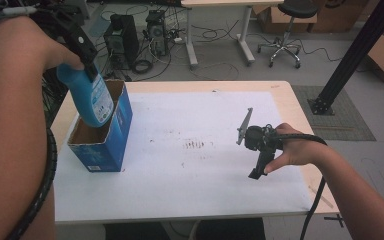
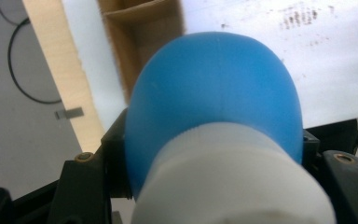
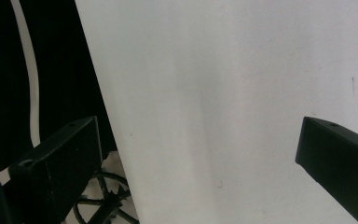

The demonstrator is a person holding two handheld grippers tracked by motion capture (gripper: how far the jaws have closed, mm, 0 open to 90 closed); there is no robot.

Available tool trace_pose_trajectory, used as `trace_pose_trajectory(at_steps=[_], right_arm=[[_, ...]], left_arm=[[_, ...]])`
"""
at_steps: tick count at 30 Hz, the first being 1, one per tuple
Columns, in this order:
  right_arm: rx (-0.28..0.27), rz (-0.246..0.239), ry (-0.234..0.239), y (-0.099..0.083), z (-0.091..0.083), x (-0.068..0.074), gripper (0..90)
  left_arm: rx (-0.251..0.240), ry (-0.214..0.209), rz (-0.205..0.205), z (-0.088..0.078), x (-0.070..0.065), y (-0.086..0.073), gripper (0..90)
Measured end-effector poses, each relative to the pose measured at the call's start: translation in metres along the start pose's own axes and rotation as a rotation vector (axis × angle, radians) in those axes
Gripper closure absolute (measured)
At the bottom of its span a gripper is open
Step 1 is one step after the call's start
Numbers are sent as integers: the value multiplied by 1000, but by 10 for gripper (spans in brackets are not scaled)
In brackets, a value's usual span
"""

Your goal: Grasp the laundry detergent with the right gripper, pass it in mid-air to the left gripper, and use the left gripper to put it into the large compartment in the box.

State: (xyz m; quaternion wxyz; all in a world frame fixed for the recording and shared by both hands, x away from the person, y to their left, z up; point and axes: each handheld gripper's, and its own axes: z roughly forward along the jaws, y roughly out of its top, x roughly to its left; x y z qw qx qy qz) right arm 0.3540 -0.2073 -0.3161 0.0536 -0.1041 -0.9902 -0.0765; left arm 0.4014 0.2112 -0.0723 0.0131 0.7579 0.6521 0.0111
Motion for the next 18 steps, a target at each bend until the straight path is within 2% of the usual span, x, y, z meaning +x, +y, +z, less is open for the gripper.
trace_pose_trajectory(at_steps=[2, 6, 10, 18], right_arm=[[8, 3, 0, -2, 1, 0, 1], [7, 13, -6, -3, 1, -1, 1], [8, 19, 0, -4, 2, -1, 1], [16, 22, 6, -5, 7, 0, 1]], left_arm=[[15, 10, -16, 6, 9, 2, 382], [20, 12, -35, 13, 18, 3, 382], [32, 8, -51, 22, 24, 5, 382], [44, 12, -54, 41, 32, 10, 382]])
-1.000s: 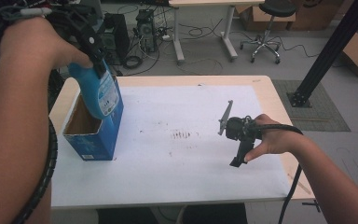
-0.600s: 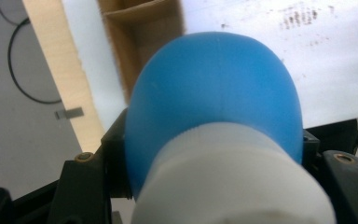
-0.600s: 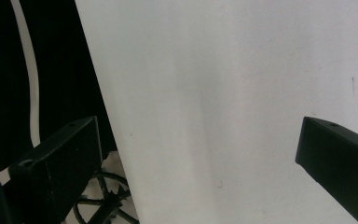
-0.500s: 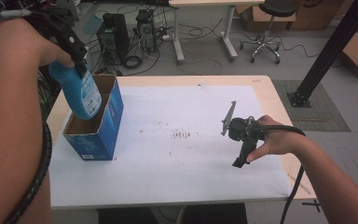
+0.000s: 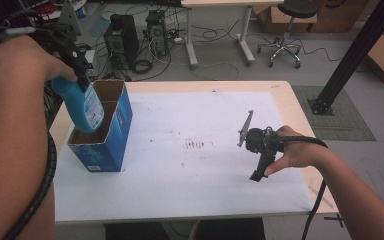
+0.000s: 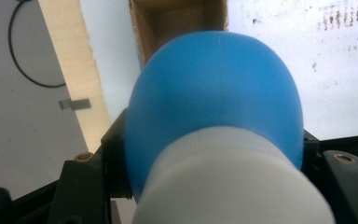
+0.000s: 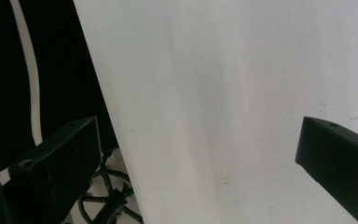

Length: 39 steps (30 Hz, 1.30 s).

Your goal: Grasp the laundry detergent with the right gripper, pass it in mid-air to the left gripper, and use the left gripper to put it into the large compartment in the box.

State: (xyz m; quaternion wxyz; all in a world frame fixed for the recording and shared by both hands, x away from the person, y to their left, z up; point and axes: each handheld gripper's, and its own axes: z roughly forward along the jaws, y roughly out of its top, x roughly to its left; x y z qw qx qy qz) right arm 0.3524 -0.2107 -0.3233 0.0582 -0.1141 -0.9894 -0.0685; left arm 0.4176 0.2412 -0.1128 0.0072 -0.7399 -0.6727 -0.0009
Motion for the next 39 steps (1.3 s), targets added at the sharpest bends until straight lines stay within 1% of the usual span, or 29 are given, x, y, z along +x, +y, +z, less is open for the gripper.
trace_pose_trajectory(at_steps=[3, 4, 5, 7, 10, 13, 17, 18, 21, 22, 23, 24, 26, 33, 34, 39], right_arm=[[4, 0, -3, 0, 0, 0, 1], [2, 0, -1, -1, -1, 0, 1], [0, 3, -6, -1, -1, 0, 1], [-1, 4, 1, -1, -2, 0, 1], [7, 1, 1, -1, -1, 0, 1], [8, 1, 0, 0, 0, 1, 1], [8, 0, -2, 0, 0, 1, 1], [7, 3, -2, 0, 0, 1, 1], [10, -7, -3, 0, 0, 1, 1], [8, -5, -1, 0, 0, 1, 1], [8, -5, -1, 0, 0, 1, 1], [8, -3, -2, -1, 0, 1, 1], [7, -4, -6, -1, 0, 1, 1], [9, -1, -2, -1, 1, 2, 1], [8, -2, -5, -1, 1, 2, 1], [2, -2, -9, -1, 2, 2, 1]], left_arm=[[-4, -1, -6, 5, 1, 1, 382], [-3, -1, -7, 12, 3, 3, 382], [-3, -2, -6, 14, 3, 3, 382], [-1, -9, -14, 22, 5, 5, 382], [1, -11, -12, 33, 7, 7, 382], [12, -16, -19, 44, 8, 9, 382], [25, -18, -14, 59, 10, 12, 382], [26, -21, -21, 61, 10, 13, 382], [31, -16, -10, 71, 10, 15, 382], [31, -17, -14, 75, 9, 16, 382], [31, -17, -14, 75, 9, 16, 382], [34, -14, -10, 81, 9, 17, 382], [36, -12, -5, 88, 9, 18, 382], [41, -14, -21, 111, 10, 20, 382], [45, -9, -12, 114, 11, 21, 382], [52, -8, -8, 133, 10, 23, 382]])
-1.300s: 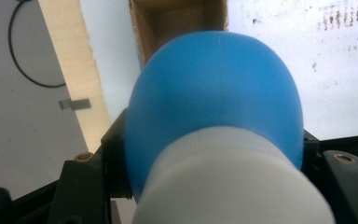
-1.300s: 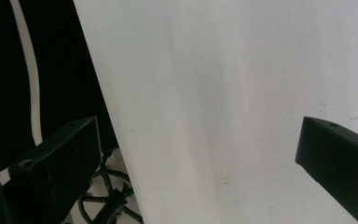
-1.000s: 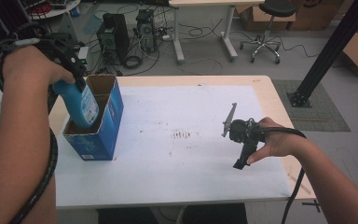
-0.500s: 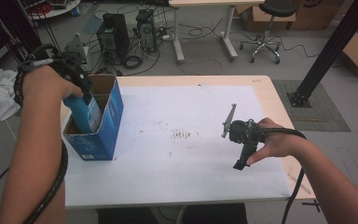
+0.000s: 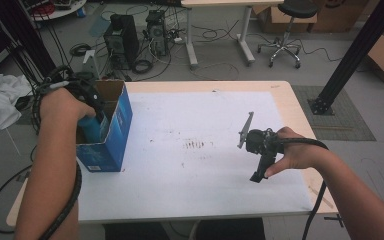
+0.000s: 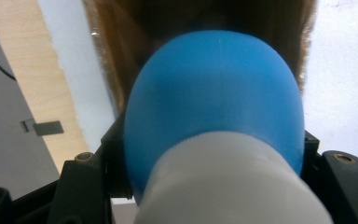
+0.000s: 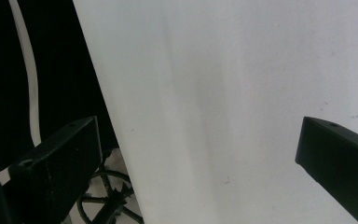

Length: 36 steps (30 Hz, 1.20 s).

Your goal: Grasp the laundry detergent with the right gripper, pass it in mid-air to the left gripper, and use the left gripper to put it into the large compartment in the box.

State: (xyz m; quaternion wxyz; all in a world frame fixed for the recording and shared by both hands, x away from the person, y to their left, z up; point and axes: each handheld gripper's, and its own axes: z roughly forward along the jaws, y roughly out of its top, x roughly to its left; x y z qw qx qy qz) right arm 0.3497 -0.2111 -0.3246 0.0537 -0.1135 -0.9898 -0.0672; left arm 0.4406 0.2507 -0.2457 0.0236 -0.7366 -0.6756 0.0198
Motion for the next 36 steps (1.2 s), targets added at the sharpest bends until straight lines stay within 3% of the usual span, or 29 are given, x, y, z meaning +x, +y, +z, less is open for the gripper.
trace_pose_trajectory(at_steps=[19, 27, 36], right_arm=[[7, 2, -3, -2, 3, 1, 1], [6, -2, -1, 1, 5, 1, 1], [4, -6, -6, 3, 4, 2, 1]], left_arm=[[42, -5, 13, 42, 2, 6, 382], [26, -16, 18, 43, 5, 5, 382], [42, -15, 8, 44, 3, 4, 382]])
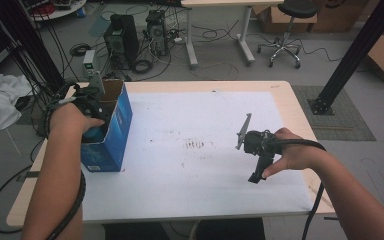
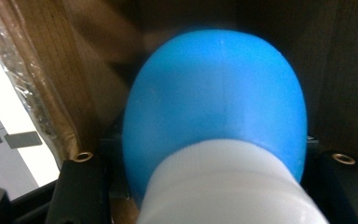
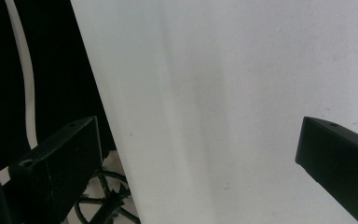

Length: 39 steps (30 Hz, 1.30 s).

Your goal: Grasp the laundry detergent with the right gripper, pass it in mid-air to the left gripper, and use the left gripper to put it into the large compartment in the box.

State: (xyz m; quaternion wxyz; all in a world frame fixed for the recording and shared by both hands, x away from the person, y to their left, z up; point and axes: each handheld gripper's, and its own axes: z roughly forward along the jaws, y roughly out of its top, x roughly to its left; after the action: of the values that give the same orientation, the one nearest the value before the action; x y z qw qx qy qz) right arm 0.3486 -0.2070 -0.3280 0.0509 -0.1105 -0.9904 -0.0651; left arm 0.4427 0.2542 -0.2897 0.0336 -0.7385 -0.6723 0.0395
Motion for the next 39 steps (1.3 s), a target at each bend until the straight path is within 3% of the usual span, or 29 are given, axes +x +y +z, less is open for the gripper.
trace_pose_trajectory(at_steps=[11, 20, 29, 39], right_arm=[[-6, -1, -8, -3, -2, 3, 1], [-9, -6, -12, -3, -3, 4, 1], [-13, -12, -11, -1, -4, 4, 1], [-11, -19, -8, 4, -3, 4, 1]], left_arm=[[-14, 7, 14, 0, -2, -1, 374], [-33, 13, 17, -6, -5, -3, 307], [-52, 12, 18, -18, -6, -8, 283], [-81, 42, 34, -48, -9, -18, 232]])
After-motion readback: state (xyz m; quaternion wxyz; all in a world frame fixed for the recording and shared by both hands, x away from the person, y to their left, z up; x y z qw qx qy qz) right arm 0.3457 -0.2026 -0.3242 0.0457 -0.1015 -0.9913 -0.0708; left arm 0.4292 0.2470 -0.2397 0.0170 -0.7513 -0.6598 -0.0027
